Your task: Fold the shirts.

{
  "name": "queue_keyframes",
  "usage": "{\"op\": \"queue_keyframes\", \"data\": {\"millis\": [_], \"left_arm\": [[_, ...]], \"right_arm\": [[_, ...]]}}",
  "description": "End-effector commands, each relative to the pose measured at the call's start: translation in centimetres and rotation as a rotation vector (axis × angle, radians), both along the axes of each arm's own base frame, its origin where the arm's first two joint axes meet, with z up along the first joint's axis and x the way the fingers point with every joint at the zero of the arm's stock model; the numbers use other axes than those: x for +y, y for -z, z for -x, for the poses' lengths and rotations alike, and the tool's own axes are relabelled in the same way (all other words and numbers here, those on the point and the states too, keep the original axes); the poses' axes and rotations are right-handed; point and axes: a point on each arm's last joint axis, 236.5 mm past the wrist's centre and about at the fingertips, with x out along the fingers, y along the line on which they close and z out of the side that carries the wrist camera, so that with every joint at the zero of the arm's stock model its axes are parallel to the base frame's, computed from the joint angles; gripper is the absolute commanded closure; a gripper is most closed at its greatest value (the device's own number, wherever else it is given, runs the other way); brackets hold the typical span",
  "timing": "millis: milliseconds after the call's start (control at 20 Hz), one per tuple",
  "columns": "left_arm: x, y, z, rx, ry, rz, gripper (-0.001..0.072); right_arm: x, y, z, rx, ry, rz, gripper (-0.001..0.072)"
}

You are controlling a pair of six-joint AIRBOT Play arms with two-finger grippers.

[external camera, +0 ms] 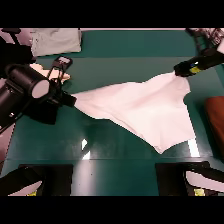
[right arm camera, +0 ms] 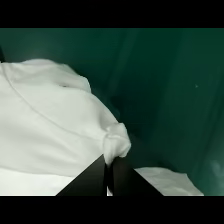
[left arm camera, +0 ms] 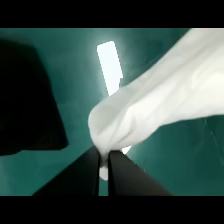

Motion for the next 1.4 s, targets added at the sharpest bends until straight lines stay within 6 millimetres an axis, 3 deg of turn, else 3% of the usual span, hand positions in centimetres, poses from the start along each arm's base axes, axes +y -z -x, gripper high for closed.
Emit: {"op": "queue_keyframes", "data": {"millis": [0,200,500,950,1200,1350], "left_arm": [[0.1,-1.3,-2.1,-0.059,-0.051,0.111,0.0680],[-0.1,-1.9,-3.8,-0.093,-0.093,0.245,0.0681],[-0.9,-2.7,-5.0,-0.143,-0.067,0.282,0.0681],[-0.4,-3.1,-5.4,-0.166,-0.067,0.261,0.0681],[-0.5,-5.1,-5.7,-0.201,-0.066,0.272,0.0681],[-0.4,-7.2,-5.6,-0.223,-0.068,0.283,0.0681]], "right_arm": [[-1.0,-3.5,0.7,-0.103,0.024,0.001,0.0693],[-0.5,-3.5,1.0,-0.095,-0.002,0.007,0.0693],[1.7,-3.4,1.2,-0.094,-0.065,0.013,0.0693],[1.4,-5.0,1.1,-0.157,-0.065,0.021,0.0693],[1.4,-5.0,1.1,-0.158,-0.065,0.021,0.0692],[1.4,-6.0,1.3,-0.190,-0.063,0.020,0.0692]]}}
